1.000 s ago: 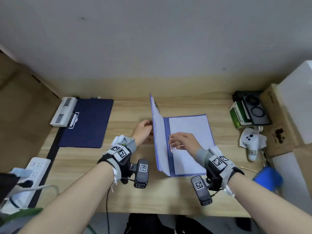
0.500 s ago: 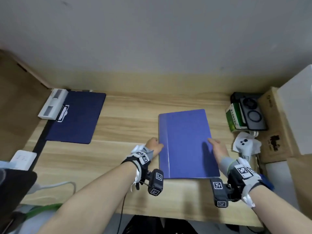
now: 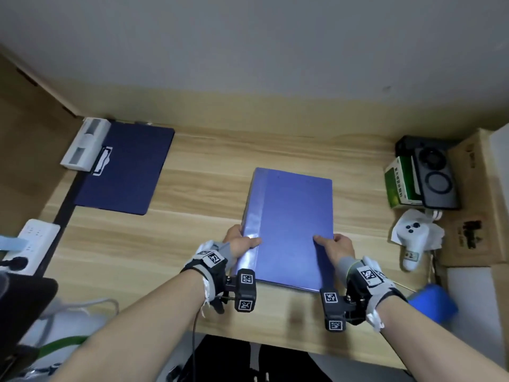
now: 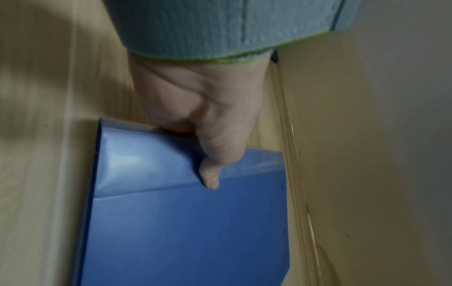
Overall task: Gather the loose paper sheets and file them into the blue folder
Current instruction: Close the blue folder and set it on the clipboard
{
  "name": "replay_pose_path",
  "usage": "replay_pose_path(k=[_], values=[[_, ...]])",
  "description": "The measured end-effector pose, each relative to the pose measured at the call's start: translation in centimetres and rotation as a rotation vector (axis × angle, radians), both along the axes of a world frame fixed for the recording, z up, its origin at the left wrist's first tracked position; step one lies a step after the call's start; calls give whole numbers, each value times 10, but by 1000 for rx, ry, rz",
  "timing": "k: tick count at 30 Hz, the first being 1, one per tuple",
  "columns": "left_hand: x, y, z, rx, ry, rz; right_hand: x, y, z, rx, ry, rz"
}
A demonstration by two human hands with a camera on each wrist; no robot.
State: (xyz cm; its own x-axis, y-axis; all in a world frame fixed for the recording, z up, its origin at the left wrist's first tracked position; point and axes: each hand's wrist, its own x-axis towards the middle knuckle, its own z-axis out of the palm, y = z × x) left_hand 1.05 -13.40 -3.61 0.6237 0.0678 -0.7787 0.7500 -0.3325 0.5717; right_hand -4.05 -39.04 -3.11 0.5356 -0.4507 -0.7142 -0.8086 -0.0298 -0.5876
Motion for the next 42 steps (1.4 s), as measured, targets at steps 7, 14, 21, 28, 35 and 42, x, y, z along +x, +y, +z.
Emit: replay_pose_path(k=[7, 14, 21, 28, 35, 42], values=[[37, 92, 18, -5, -104, 103, 47, 82, 17, 109, -85, 84], [101, 210, 49, 55, -238, 110, 125, 205, 29, 144, -201, 117], [177, 350, 38, 137, -319, 106, 190, 349, 19, 159, -232, 155], [209, 442, 4, 177, -259, 89, 228, 437, -7, 81, -188, 187], [213, 465, -14, 310, -330, 43, 227, 467, -20, -74, -130, 267], [211, 464, -11, 261, -317, 41, 225, 467, -1, -107, -171, 215]])
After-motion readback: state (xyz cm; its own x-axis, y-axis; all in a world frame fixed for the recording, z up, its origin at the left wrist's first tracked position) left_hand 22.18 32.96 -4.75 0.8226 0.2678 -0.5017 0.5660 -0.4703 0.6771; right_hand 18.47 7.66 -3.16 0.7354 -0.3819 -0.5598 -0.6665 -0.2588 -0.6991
